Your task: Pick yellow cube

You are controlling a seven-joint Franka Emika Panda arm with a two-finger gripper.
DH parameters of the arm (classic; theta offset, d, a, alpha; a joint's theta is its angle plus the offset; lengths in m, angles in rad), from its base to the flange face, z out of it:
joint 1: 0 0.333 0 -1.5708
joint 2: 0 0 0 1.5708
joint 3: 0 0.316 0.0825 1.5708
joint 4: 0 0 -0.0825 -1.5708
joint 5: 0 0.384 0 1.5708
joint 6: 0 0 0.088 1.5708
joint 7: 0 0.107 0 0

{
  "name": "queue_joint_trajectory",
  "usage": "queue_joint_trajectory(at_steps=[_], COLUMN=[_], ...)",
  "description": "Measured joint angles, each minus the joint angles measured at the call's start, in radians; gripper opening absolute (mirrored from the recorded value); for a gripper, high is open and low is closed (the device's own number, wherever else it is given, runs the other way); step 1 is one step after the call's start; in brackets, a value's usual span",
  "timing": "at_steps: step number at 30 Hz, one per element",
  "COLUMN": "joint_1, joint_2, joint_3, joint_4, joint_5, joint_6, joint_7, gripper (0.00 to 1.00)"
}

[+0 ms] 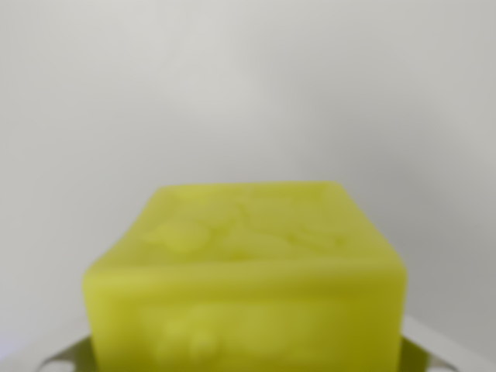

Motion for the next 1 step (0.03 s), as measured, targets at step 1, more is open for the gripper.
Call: queue_joint_trajectory(at_steps=[1], joint_1=[0.000], joint_2=[0.000], joint_3=[0.000], joint_4=[0.000], joint_5=[0.000], joint_6=[0.000], joint_7=[0.000], gripper=[0.00])
